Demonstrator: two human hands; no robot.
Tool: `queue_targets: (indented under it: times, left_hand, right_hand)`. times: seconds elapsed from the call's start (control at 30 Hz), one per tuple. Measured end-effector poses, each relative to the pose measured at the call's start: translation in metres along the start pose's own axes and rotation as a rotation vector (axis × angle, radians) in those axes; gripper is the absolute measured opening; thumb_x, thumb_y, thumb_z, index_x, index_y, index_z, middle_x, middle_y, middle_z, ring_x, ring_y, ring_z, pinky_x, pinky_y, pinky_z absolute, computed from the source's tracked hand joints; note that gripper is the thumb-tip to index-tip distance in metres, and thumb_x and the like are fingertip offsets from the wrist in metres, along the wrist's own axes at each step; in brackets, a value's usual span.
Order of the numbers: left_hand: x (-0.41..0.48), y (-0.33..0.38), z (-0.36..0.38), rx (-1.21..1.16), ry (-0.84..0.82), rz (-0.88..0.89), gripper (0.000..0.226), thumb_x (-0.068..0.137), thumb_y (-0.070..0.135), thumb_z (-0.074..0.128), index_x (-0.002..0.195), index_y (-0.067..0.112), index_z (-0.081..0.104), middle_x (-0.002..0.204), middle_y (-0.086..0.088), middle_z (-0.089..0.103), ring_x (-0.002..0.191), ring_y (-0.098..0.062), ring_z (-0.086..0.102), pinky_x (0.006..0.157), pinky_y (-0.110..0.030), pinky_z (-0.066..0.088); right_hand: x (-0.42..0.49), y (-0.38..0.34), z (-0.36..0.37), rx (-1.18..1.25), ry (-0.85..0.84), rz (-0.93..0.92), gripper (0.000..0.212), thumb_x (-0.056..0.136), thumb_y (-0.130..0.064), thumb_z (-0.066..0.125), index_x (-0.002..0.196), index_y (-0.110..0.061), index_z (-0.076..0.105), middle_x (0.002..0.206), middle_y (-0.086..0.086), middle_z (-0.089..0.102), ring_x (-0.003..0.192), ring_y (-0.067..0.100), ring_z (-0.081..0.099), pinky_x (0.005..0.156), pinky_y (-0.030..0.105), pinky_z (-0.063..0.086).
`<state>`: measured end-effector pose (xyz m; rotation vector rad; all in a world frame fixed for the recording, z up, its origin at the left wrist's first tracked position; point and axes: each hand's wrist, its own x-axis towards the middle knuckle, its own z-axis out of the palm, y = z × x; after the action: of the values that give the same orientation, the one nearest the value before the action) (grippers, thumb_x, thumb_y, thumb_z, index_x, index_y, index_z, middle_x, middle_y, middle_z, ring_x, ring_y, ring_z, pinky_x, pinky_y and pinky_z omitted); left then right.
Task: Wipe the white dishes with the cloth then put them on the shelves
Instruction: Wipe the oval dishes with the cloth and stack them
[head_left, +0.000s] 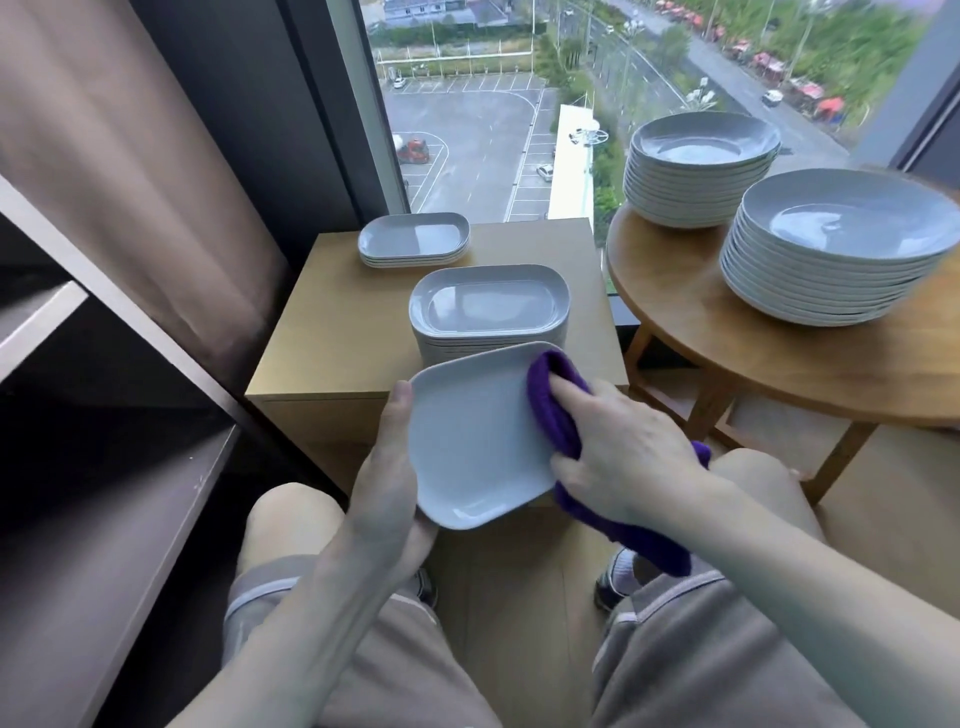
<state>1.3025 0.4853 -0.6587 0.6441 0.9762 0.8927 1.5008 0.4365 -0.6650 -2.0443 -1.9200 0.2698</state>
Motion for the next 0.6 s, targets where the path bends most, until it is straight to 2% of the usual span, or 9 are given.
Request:
queue_targets:
  times: [0.07, 0.13, 0.27, 0.33, 0.4, 0.5, 0.6]
  left_hand:
    - [0.001, 0.001, -0.003, -0.024, 0.005, 0.002, 0.087, 0.087, 0.064, 0.051, 0.153, 0.007, 0.048, 0.15, -0.019, 0.057, 0.138, -0.036, 0.056, 0.119, -0.056, 0.04]
    - [0.002, 0.002, -0.006, -0.01, 0.029, -0.012, 0.09, 0.084, 0.066, 0.054, 0.153, 0.008, 0.048, 0.15, -0.019, 0.057, 0.138, -0.036, 0.056, 0.119, -0.056, 0.041]
    - [0.003, 0.001, -0.007, 0.001, 0.065, 0.006, 0.082, 0.09, 0.066, 0.052, 0.15, 0.011, 0.053, 0.147, -0.017, 0.06, 0.136, -0.033, 0.059, 0.115, -0.052, 0.046]
    - [0.002, -0.001, -0.007, 0.027, 0.008, 0.039, 0.071, 0.097, 0.064, 0.044, 0.14, 0.011, 0.063, 0.14, -0.018, 0.066, 0.129, -0.031, 0.064, 0.102, -0.043, 0.057]
    - [0.0, -0.005, -0.007, 0.011, -0.05, 0.044, 0.068, 0.104, 0.061, 0.036, 0.134, 0.009, 0.068, 0.136, -0.02, 0.068, 0.126, -0.03, 0.067, 0.092, -0.036, 0.06]
    - [0.001, -0.008, -0.009, -0.025, -0.11, 0.017, 0.072, 0.105, 0.062, 0.033, 0.14, 0.006, 0.061, 0.139, -0.022, 0.065, 0.129, -0.032, 0.064, 0.093, -0.035, 0.059]
    - [0.002, -0.007, -0.009, -0.039, -0.162, 0.025, 0.074, 0.102, 0.067, 0.035, 0.135, 0.01, 0.069, 0.14, -0.019, 0.065, 0.129, -0.031, 0.064, 0.092, -0.036, 0.06]
  right_hand:
    - [0.001, 0.005, -0.001, -0.062, -0.023, 0.035, 0.072, 0.087, -0.044, 0.056, 0.148, -0.034, 0.02, 0.127, 0.005, 0.056, 0.099, 0.03, 0.064, 0.079, 0.041, 0.057]
    - [-0.004, -0.001, 0.002, -0.091, -0.045, 0.026, 0.07, 0.088, -0.043, 0.057, 0.148, -0.029, 0.022, 0.123, 0.006, 0.056, 0.096, 0.03, 0.065, 0.078, 0.039, 0.057]
    - [-0.02, -0.025, 0.006, -0.042, -0.078, -0.084, 0.07, 0.086, -0.045, 0.059, 0.144, -0.03, 0.023, 0.122, 0.006, 0.054, 0.09, 0.033, 0.065, 0.075, 0.042, 0.058]
    - [-0.028, -0.04, 0.009, -0.028, -0.085, -0.143, 0.071, 0.085, -0.045, 0.058, 0.144, -0.03, 0.021, 0.118, 0.006, 0.052, 0.084, 0.036, 0.064, 0.07, 0.044, 0.057]
    - [-0.035, -0.053, 0.012, -0.042, -0.097, -0.201, 0.072, 0.083, -0.043, 0.058, 0.145, -0.031, 0.023, 0.112, 0.006, 0.051, 0.077, 0.037, 0.062, 0.063, 0.041, 0.051]
    - [-0.037, -0.058, 0.012, -0.057, -0.107, -0.241, 0.07, 0.082, -0.044, 0.059, 0.143, -0.034, 0.026, 0.106, 0.003, 0.051, 0.071, 0.035, 0.058, 0.058, 0.036, 0.041]
    - [-0.029, -0.047, 0.004, -0.041, -0.08, -0.224, 0.067, 0.081, -0.047, 0.057, 0.141, -0.038, 0.029, 0.104, 0.0, 0.051, 0.074, 0.034, 0.059, 0.06, 0.035, 0.043]
